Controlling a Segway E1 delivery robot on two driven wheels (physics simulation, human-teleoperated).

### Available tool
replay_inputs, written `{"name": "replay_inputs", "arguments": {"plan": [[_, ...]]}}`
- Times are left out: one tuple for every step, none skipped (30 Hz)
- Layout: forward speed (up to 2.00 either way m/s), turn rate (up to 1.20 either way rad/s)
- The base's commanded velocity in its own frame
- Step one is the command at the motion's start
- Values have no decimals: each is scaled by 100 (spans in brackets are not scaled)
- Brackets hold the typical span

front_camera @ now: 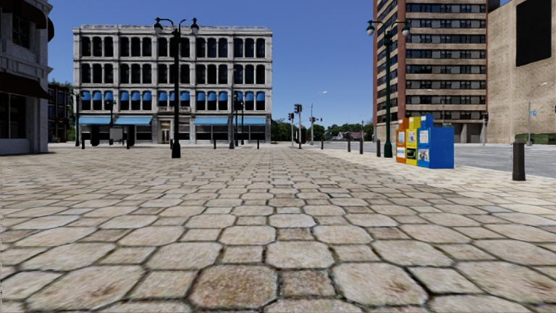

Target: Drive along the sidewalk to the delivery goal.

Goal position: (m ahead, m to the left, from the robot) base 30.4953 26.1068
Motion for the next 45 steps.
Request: {"name": "replay_inputs", "arguments": {"plan": [[200, 0], [200, 0], [200, 0], [200, 0], [200, 0], [200, 0], [200, 0], [200, 0], [200, 0], [200, 0], [200, 0], [200, 0], [200, 0], [200, 0], [200, 0], [200, 0], [200, 0], [200, 0], [200, 0], [200, 0], [200, 0], [200, 0], [200, 0], [200, 0], [200, 0], [200, 0], [200, 0], [200, 0], [200, 0], [200, 0], [200, 0], [200, 0], [200, 0], [200, 0], [200, 0], [200, 0], [200, 0], [200, 0], [200, 0], [200, 0], [200, 0], [200, 0], [200, 0], [200, 0], [200, 0]]}}
